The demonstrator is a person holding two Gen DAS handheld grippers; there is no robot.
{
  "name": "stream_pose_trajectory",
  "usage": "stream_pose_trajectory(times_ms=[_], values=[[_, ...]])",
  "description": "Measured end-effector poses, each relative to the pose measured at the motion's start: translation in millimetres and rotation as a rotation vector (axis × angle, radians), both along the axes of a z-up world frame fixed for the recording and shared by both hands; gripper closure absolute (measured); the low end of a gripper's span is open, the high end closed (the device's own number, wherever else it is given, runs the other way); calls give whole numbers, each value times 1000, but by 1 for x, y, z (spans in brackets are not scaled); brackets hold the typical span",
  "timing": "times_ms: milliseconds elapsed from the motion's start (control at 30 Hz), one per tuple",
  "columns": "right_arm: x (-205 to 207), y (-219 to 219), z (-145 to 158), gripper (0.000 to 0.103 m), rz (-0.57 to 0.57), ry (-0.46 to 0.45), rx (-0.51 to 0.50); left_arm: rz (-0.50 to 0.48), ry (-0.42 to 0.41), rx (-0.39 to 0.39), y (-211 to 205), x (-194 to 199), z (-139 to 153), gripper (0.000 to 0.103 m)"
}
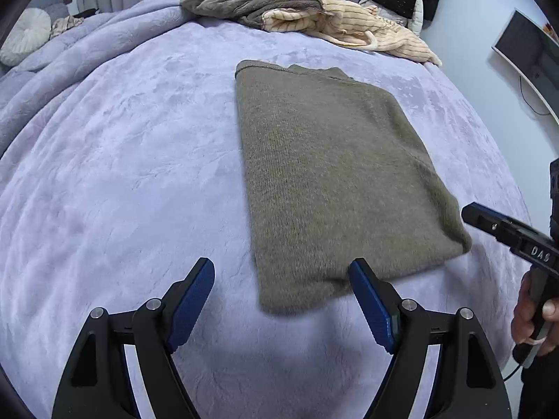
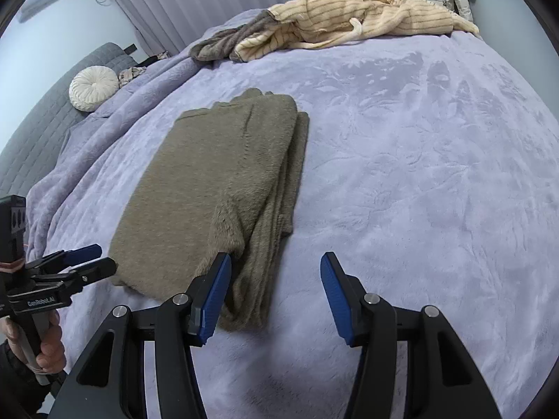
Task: Fold small clothes
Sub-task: 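Move both open tools to the unfolded side of the olive sweater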
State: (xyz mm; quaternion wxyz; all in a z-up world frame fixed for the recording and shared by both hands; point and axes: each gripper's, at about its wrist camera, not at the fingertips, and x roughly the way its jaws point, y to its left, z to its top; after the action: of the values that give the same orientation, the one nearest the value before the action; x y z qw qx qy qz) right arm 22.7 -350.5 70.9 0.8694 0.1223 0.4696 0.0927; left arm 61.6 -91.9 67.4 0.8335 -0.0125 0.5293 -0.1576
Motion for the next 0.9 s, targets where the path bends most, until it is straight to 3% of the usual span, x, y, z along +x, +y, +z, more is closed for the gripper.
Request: stream_pose_trajectory(times_ms=[100,167,200,233,267,367,467,567,667,833,900], values=[[-4,18,6,44,27,-17,11,-45,-11,74,-6,-17,-10,22],[0,33,-1,44,43,-7,-37,-40,-16,130,-11,-16,-21,22],[2,39,-7,49,52,2,-55,-26,-19,142,-11,-12,-26,22],[6,45,-13,63,63,25,-62,5,-12,149,-8,-4,-30,22],[9,47,-18,87,64,55,-61,44,16,110,0,3,-34,22],[5,32,-10,92,18,27,46,156,105,-72,34,13,-39,22],[3,19,-18,95,-19,52,74,166,139,-92,42,12,-47,22],[4,15,-34,95,-17,95,103,141,127,-45,37,5,-46,22],[-2,7,-25,77,-37,86,142,122,109,-39,41,-3,-31,22],[-17,23,16,58,2,-56,49,56,33,-95,36,-11,8,22],[-16,36,28,47,31,-113,31,46,-4,-79,22,-2,16,22]])
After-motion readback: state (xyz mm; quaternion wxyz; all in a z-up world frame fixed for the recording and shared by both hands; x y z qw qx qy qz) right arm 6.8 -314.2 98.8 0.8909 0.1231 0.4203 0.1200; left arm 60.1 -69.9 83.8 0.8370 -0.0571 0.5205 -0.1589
